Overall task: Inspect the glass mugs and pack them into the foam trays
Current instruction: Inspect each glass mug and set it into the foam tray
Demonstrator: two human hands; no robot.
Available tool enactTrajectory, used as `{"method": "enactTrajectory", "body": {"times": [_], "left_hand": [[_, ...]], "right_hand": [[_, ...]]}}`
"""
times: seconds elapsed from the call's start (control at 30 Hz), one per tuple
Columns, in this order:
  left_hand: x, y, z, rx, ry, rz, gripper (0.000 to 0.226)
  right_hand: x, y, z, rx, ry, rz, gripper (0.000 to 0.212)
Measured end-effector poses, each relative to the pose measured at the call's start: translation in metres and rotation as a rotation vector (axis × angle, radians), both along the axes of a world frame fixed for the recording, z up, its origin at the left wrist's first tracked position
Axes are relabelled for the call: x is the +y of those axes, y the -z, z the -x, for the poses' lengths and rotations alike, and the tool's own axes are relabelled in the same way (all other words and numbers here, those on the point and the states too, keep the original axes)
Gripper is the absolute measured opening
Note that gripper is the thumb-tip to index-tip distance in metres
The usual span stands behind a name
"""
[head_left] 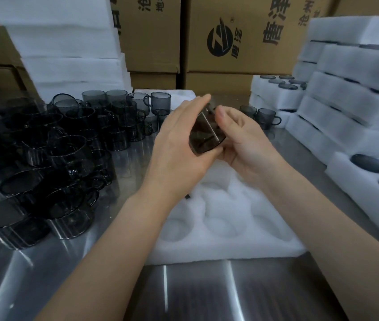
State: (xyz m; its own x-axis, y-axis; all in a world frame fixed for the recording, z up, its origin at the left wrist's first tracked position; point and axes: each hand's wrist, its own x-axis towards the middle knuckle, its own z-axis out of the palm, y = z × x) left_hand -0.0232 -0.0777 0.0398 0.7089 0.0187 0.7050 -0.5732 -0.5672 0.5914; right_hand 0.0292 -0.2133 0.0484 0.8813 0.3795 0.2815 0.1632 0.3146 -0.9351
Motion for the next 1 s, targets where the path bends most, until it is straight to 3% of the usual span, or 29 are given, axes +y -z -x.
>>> {"method": "enactTrajectory", "body": {"times": [0.13, 0.33, 0.5, 0.73, 0.87, 1.0], "left_hand": [[-0.002, -0.001, 0.002, -0.042, -0.003, -0.014, 0.066], [-0.001, -0.001, 0.001, -0.049, 0.007, -0.018, 0.066], [0.004, 0.002, -0.005, -0.049, -0.061, -0.005, 0.066], [0.008, 0.008, -0.010, -0.065, 0.006, -0.070, 0.067], [0.008, 0.008, -0.013, -0.062, 0.006, -0.021, 0.063], [0.009, 0.009, -0.014, 0.023, 0.033, 0.119, 0.066]], "right_hand": [[0.000, 0.000, -0.001, 0.005, 0.112, -0.020, 0.019], [0.003, 0.002, 0.002, -0.033, 0.206, 0.026, 0.022], [0.002, -0.002, 0.001, 0.052, 0.155, -0.033, 0.030], [-0.003, -0.003, -0.005, 0.178, 0.122, 0.093, 0.035], [-0.005, -0.002, -0.008, 0.201, 0.044, 0.037, 0.046], [-0.006, -0.002, -0.008, 0.184, -0.031, -0.056, 0.040]]}}
